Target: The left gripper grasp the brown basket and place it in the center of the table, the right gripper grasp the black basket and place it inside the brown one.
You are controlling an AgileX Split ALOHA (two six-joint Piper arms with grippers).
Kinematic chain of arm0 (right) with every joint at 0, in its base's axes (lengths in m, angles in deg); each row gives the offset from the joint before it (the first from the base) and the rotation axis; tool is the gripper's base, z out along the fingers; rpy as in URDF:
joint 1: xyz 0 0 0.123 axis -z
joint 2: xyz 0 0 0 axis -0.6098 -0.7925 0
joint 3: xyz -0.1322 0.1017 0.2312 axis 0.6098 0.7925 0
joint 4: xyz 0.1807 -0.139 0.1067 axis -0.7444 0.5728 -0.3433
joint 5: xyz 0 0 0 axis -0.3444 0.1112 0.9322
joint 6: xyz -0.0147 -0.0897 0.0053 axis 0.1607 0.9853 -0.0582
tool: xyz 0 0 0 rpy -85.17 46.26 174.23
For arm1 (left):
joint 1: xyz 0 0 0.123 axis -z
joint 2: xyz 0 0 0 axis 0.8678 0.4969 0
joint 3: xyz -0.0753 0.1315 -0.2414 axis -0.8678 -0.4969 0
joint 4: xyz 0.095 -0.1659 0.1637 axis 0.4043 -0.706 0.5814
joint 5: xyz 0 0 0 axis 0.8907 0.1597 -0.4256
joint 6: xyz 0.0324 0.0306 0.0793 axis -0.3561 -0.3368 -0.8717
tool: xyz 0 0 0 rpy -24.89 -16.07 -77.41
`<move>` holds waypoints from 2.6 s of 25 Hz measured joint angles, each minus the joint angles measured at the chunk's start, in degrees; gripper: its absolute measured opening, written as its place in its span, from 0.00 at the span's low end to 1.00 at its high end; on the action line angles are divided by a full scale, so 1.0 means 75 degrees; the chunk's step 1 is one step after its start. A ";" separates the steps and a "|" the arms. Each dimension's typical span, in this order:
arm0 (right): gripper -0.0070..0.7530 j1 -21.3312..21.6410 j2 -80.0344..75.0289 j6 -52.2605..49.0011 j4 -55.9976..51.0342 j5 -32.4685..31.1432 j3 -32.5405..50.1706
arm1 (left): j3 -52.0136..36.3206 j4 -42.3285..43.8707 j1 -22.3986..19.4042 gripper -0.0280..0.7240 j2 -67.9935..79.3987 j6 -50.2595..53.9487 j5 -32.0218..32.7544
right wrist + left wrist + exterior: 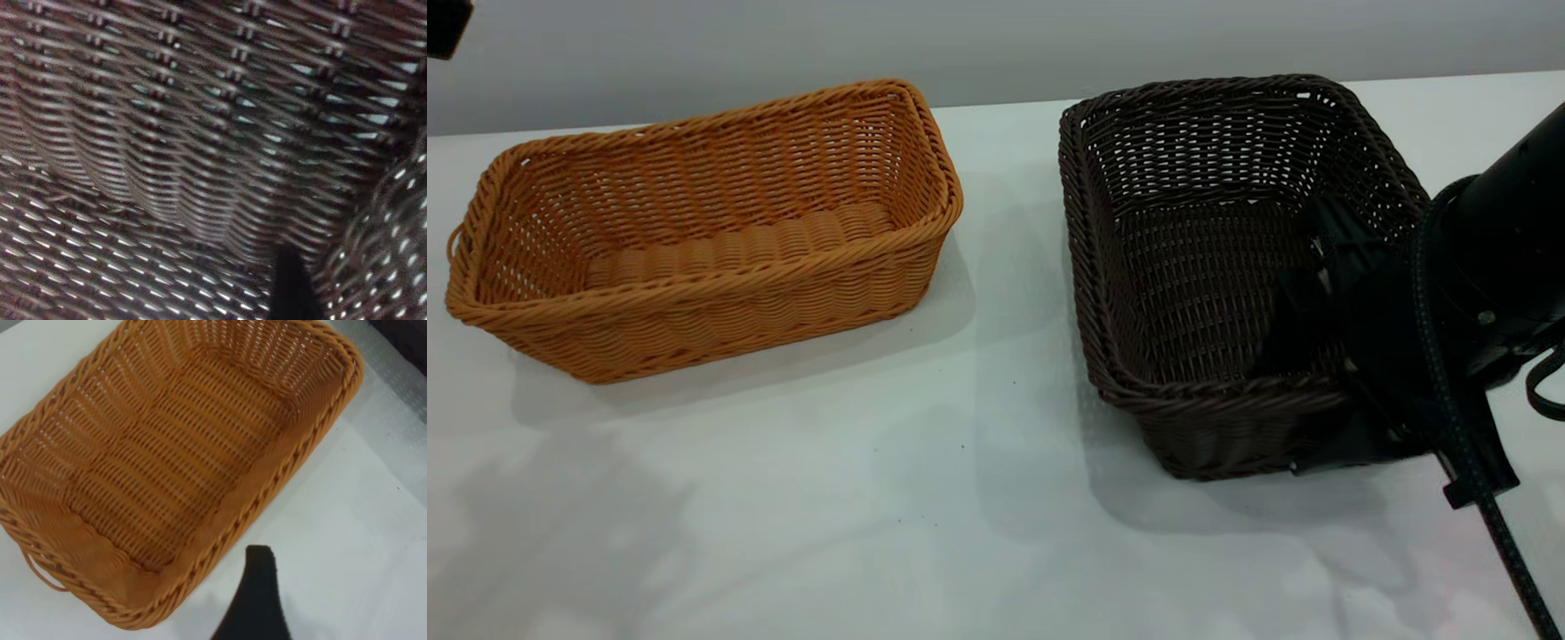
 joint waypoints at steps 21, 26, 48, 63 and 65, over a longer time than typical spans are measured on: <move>0.42 0.0000 0.0007 0.0101 -0.0139 0.0071 0.0000 | -0.0135 0.0138 0.0106 0.78 0.1797 -0.1825 -0.0927; 0.42 0.0000 0.0007 0.0246 -0.0158 0.0029 0.0000 | -0.0135 0.0203 0.0506 0.78 0.2471 -0.2751 -0.1192; 0.42 0.0000 0.0007 0.0780 -0.0144 -0.0059 0.0000 | 0.0441 0.0195 0.0539 0.73 0.4864 -0.3589 -0.2746; 0.42 0.0012 0.0007 0.1285 -0.0134 0.0156 0.0000 | 0.0650 0.0173 0.0759 0.29 0.5852 -0.4052 -0.3108; 0.42 0.0012 0.0021 0.1376 -0.0134 0.0266 0.0000 | 0.0650 0.0180 0.0764 0.20 0.5851 -0.4143 -0.3121</move>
